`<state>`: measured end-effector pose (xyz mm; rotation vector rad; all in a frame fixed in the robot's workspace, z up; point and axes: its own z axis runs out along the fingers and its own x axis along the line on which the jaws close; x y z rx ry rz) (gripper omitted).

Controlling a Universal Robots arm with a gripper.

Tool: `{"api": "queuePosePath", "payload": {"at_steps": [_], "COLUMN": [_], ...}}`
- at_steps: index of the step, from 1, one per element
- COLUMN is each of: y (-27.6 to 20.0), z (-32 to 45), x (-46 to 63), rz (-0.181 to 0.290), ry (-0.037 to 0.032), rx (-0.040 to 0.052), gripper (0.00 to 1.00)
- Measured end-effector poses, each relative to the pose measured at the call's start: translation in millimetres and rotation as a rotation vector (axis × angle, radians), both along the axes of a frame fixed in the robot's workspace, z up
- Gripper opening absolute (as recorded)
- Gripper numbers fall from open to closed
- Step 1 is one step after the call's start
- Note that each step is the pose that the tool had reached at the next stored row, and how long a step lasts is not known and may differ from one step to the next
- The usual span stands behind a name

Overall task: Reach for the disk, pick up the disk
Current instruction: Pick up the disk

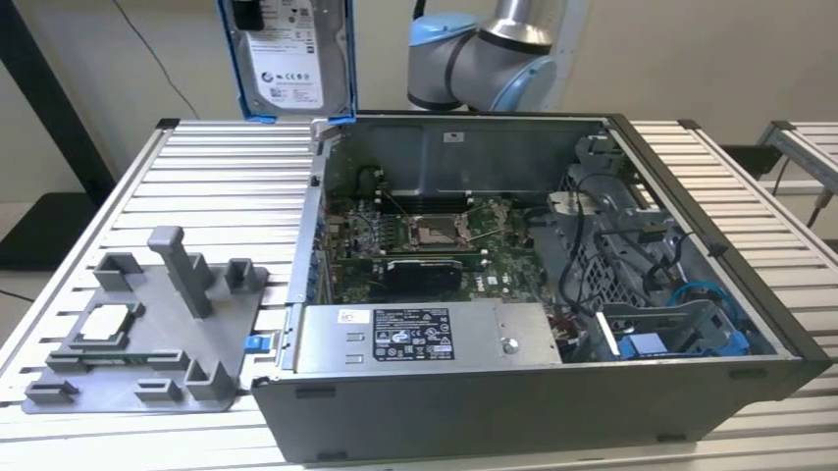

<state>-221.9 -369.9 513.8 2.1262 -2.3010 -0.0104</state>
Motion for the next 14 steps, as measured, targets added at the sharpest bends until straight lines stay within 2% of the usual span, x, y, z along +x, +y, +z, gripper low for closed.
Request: {"api": "queuePosePath", "payload": {"at_steps": [14], "y": [0.0], "z": [-10.8], "x": [55.1], "rz": [0.0], "ry": [-0.0001], "rx": [0.0], "gripper": [0.0]}}
